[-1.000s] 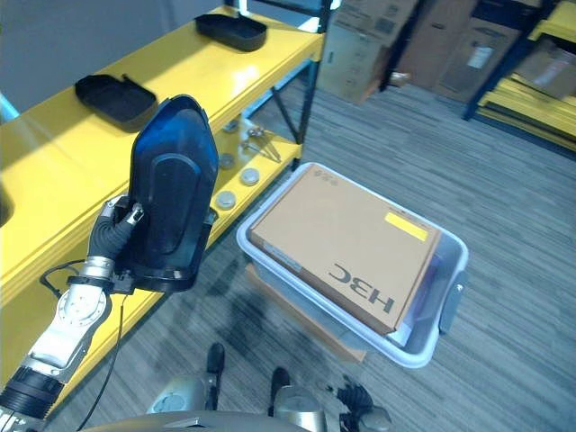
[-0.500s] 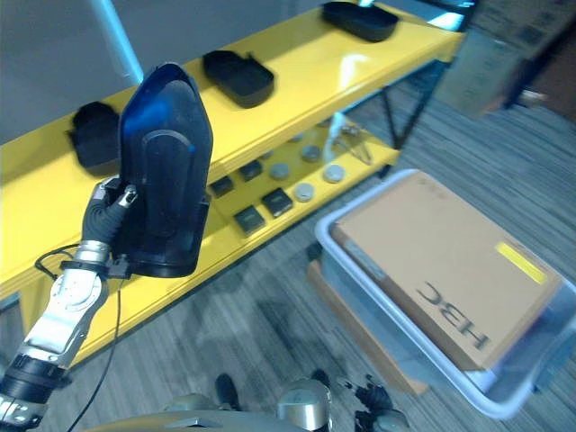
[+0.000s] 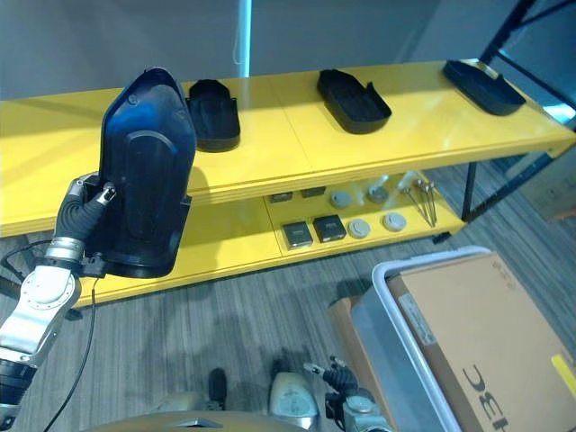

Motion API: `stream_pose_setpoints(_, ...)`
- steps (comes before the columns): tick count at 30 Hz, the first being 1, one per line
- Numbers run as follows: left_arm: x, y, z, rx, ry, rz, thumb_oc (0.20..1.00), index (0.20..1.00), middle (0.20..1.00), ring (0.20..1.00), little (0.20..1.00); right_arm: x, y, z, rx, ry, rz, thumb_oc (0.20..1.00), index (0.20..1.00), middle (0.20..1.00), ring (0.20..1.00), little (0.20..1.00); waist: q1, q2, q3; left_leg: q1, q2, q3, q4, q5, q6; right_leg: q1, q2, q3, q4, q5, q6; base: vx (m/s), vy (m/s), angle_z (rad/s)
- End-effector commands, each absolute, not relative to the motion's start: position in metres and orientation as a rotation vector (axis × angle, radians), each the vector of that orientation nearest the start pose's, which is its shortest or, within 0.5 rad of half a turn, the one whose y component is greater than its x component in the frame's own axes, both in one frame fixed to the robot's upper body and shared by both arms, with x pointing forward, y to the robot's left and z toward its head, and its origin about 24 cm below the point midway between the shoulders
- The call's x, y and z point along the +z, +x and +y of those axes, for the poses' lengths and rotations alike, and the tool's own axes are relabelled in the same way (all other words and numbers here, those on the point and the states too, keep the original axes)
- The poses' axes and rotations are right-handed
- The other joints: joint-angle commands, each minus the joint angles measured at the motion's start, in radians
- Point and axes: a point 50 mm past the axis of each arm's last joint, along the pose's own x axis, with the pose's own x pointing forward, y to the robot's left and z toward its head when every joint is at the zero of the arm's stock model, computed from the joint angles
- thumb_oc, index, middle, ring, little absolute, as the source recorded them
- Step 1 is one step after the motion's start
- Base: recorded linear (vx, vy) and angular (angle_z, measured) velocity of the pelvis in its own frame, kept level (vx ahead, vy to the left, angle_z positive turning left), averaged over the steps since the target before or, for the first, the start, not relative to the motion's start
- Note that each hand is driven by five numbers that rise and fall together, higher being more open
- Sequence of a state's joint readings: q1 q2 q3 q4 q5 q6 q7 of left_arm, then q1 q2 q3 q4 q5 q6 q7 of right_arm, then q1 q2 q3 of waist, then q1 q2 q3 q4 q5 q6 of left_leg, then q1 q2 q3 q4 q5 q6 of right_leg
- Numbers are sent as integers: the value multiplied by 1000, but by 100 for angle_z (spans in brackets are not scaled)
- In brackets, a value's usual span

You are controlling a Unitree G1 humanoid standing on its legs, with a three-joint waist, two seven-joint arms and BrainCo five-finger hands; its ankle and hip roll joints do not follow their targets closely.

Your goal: Move parts from the plastic box to the shelf.

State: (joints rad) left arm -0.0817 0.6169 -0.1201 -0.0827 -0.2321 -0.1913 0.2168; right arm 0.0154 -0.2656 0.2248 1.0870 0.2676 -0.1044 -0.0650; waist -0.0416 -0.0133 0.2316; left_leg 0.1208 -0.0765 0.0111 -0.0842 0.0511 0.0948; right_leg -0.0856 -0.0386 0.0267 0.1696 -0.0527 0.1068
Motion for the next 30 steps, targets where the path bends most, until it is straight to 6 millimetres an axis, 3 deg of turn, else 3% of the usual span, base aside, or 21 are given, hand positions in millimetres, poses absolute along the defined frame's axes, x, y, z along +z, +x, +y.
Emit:
stream_pose_setpoints(1, 149, 263, 199, -12, 282, -519, 200, 200, 200, 200, 200, -144, 123, -241, -108, -208, 985, 1000, 1000, 1000, 1000, 1000, -32, 41, -18, 8, -33, -98, 19, -128, -8, 22, 68, -5, -46, 74, -23, 77, -57, 84)
stream_pose_setpoints(6, 149, 258, 207, 27, 254, -514, 200, 200, 200, 200, 200, -144, 119, -248, -62, -241, 1027, 1000, 1000, 1000, 1000, 1000, -14, 18, -15, -15, -46, -74, 126, -190, -5, 54, 71, -16, -89, 49, -51, 72, -126, 37)
stream_pose_setpoints(7, 148, 258, 206, 19, 240, -507, 200, 200, 200, 200, 200, -143, 119, -255, -82, -261, 1042, 1000, 1000, 1000, 1000, 1000, 1, 7, 4, -81, -54, -38, 268, -201, -20, 87, 53, -32, -99, 43, -66, 47, -63, 20)
stream_pose_setpoints(8, 147, 259, 205, 10, 234, -503, 200, 200, 200, 200, 200, -143, 118, -258, -101, -262, 1048, 1000, 1000, 1000, 1000, 1000, 6, 6, 13, -111, -55, -29, 320, -200, -27, 97, 48, -38, -103, 43, -70, 47, -47, 41)
stream_pose_setpoints(9, 144, 261, 201, -28, 224, -490, 200, 200, 200, 200, 200, -141, 113, -273, -254, -164, 1062, 1000, 1000, 1000, 1000, 1000, 19, 4, 37, -187, -10, 29, 414, -168, -64, 137, 30, -70, -107, 36, -79, 45, -13, 49)
stream_pose_setpoints(10, 144, 261, 200, -29, 226, -487, 200, 200, 200, 200, 200, -141, 112, -275, -280, -140, 1063, 1000, 1000, 1000, 1000, 1000, 20, 5, 39, -191, 0, 36, 416, -163, -70, 143, 28, -77, -108, 34, -80, 81, 59, 65)
stream_pose_setpoints(13, 140, 259, 200, -12, 202, -476, 200, 200, 200, 200, 200, -136, 113, -290, -322, -140, 1063, 1000, 1000, 1000, 1000, 1000, 7, 20, 37, -156, 82, 66, 306, -107, -106, 155, 13, -91, -99, 18, -75, 125, 242, 56)
stream_pose_setpoints(14, 140, 257, 201, -6, 192, -475, 200, 200, 200, 200, 200, -134, 115, -295, -312, -168, 1063, 1000, 1000, 1000, 1000, 1000, -1, 31, 33, -136, 158, 80, 211, -41, -141, 163, 3, -93, -97, 6, -71, 202, 409, 30)
stream_pose_setpoints(16, 139, 256, 200, -2, 179, -473, 200, 200, 200, 200, 200, -130, 117, -302, -323, -167, 1060, 1000, 1000, 1000, 1000, 1000, -8, 40, 34, -133, 247, 89, 137, 63, -184, 183, -15, -90, -99, -9, -68, 190, 375, 25)
stream_pose_setpoints(19, 138, 257, 200, 8, 168, -470, 200, 200, 200, 200, 200, -128, 121, -305, -331, -161, 1061, 1000, 1000, 1000, 1000, 1000, -12, 45, 35, -143, 297, 65, 118, 119, -204, 190, -27, -72, -88, -25, -67, 138, 274, 17)
stream_pose_setpoints(23, 140, 260, 199, -5, 169, -474, 200, 200, 200, 200, 200, -125, 130, -307, -373, -132, 1058, 1000, 1000, 1000, 1000, 1000, -14, 56, 28, -100, 262, 54, 132, -15, -177, 149, -75, -51, -24, -42, -44, 136, 444, -26)
stream_pose_setpoints(25, 143, 264, 193, -42, 190, -475, 200, 200, 200, 200, 200, -129, 125, -303, -433, -94, 1062, 1000, 1000, 1000, 1000, 1000, -13, 71, 29, -95, 214, 47, 164, -75, -150, 132, -117, -63, 28, -42, -27, 166, 522, -23)
stream_pose_setpoints(28, 149, 270, 190, -74, 221, -479, 200, 200, 200, 200, 200, -134, 117, -295, -463, -52, 1076, 1000, 1000, 1000, 1000, 1000, -16, 75, 29, -88, 176, 51, 169, -98, -127, 129, -148, -59, 51, -30, -1, 136, 348, 19)
stream_pose_setpoints(30, 153, 273, 189, -85, 239, -480, 200, 200, 200, 200, 200, -139, 114, -287, -444, -55, 1084, 1000, 1000, 1000, 1000, 1000, -16, 79, 28, -75, 141, 46, 148, -108, -105, 114, -173, -46, 82, 14, 7, 123, 334, 18)
